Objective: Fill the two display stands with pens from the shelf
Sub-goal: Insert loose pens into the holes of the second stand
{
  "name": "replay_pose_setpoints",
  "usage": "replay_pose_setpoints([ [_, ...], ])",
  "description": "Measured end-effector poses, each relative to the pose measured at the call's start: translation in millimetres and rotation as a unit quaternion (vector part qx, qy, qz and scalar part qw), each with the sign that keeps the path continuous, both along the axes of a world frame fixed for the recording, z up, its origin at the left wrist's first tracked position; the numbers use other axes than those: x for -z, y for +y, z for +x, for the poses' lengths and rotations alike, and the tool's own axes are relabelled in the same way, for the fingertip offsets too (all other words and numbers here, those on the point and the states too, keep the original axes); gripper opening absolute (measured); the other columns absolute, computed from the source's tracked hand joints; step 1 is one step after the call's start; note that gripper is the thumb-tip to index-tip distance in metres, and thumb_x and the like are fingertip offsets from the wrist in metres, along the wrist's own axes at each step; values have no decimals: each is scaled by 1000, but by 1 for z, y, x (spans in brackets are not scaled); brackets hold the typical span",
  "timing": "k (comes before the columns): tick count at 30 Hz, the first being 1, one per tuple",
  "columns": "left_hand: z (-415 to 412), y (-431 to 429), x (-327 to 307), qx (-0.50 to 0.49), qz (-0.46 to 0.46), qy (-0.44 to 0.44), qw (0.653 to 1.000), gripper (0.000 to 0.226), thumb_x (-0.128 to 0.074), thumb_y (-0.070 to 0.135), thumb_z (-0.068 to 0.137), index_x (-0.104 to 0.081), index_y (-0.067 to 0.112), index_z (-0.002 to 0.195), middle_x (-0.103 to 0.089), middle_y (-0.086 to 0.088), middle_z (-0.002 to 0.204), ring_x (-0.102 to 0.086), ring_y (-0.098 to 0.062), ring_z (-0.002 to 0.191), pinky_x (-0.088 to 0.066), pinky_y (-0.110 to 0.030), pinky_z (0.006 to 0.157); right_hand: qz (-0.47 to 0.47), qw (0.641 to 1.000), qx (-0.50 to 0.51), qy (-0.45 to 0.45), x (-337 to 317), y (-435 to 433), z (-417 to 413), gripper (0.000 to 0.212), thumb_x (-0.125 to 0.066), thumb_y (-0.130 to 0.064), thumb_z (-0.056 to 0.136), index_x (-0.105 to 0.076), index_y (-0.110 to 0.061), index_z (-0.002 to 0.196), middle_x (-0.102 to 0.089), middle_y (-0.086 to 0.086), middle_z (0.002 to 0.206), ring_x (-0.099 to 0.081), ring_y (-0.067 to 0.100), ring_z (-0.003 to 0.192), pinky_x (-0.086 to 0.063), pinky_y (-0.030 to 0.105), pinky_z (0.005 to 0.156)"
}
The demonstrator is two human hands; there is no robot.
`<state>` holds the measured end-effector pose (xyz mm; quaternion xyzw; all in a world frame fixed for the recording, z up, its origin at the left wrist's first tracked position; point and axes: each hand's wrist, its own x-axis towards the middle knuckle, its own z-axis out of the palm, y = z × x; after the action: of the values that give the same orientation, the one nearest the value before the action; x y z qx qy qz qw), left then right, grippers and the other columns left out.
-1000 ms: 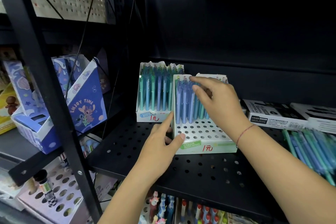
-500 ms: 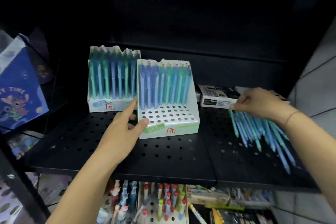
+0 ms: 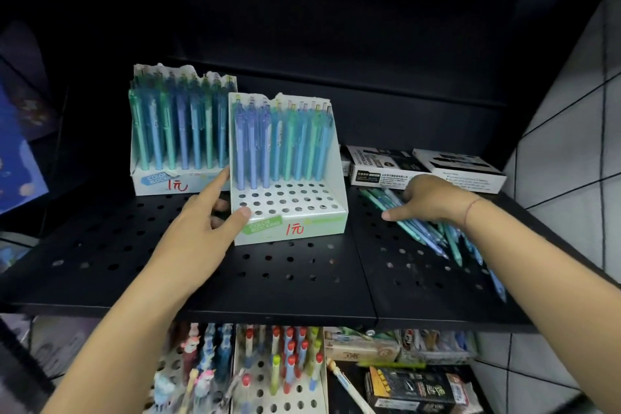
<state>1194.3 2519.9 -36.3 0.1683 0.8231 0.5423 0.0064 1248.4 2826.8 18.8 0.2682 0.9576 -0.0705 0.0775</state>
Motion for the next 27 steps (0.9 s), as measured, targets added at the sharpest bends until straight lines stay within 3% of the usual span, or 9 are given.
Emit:
replay_pose_setpoints([
  [2, 0, -1, 1, 1, -1, -1, 1000, 63, -55, 41, 93, -22, 49, 146, -49, 11, 116, -51, -4, 92, -38, -27, 79, -57, 998, -14, -15, -2, 1, -4, 54, -73, -52, 75, -64, -2, 90, -66, 10, 87, -63, 22, 77, -50, 31, 70],
  [3, 0, -1, 1, 2, -2, -1, 1000, 63, -55, 41, 93, -22, 49, 146, -50, 11, 116, -52, -4, 92, -38, -28, 79, -84, 996, -10, -17, -3, -1, -5, 64, -74, -50, 74, -61, 0, 113, -65, 14, 111, -63, 27, 97, -52, 33, 82],
  [5, 0, -1, 1, 5, -2, -2, 1000, 63, -55, 41, 93, -22, 50, 146, -51, 11, 115, -52, -5, 92, -38, -27, 78, -125, 992, -6, -22, -5, -2, -8, 75, -76, -43, 74, -51, 0, 130, -56, 15, 131, -56, 30, 114, -49, 30, 84],
  [12, 0, -1, 0, 3, 3, -2, 1000, 63, -55, 42, 92, -22, 51, 145, -50, 12, 114, -52, -4, 93, -38, -26, 77, -139, 987, -15, -75, -10, 0, -17, 71, -75, -43, 75, -52, -3, 128, -57, 10, 116, -52, 19, 96, -46, 24, 71],
  [15, 1, -1, 0, 2, 3, -4, 1000, 62, -55, 41, 93, -22, 50, 145, -50, 14, 111, -51, -4, 92, -39, -23, 73, -130, 987, -13, -95, -11, 1, -20, 54, -75, -46, 72, -58, -10, 109, -56, 8, 105, -47, 12, 76, -42, 19, 58],
  [19, 1, -1, 0, 1, 3, -5, 1000, 63, -55, 42, 93, -22, 50, 146, -50, 13, 113, -51, -4, 93, -38, -25, 76, -135, 986, -8, -96, -11, 1, -21, 79, -75, -48, 68, -49, -5, 129, -58, 14, 116, -35, 10, 62, -35, 18, 51],
  [21, 1, -1, 0, 0, 2, -5, 1000, 62, -54, 42, 93, -22, 50, 145, -50, 13, 113, -52, -4, 93, -38, -24, 75, -137, 986, -15, -92, -10, 4, -23, 74, -76, -49, 64, -54, -3, 118, -60, 14, 111, -48, 14, 72, -42, 20, 58],
  [24, 1, -1, 1, 2, 1, -4, 1000, 62, -54, 41, 93, -22, 50, 146, -51, 13, 113, -53, -5, 92, -39, -22, 73, -110, 990, -23, -81, -10, 7, -23, 81, -75, -47, 72, -48, 0, 131, -50, 23, 136, -55, 33, 121, -50, 38, 95],
  [27, 1, -1, 0, -2, -2, -3, 1000, 62, -54, 40, 93, -22, 49, 146, -50, 15, 110, -52, -4, 91, -38, -16, 71, -105, 992, -33, -58, -9, 10, -25, 78, -77, -42, 74, -44, 1, 130, -51, 20, 134, -56, 32, 117, -51, 38, 92],
])
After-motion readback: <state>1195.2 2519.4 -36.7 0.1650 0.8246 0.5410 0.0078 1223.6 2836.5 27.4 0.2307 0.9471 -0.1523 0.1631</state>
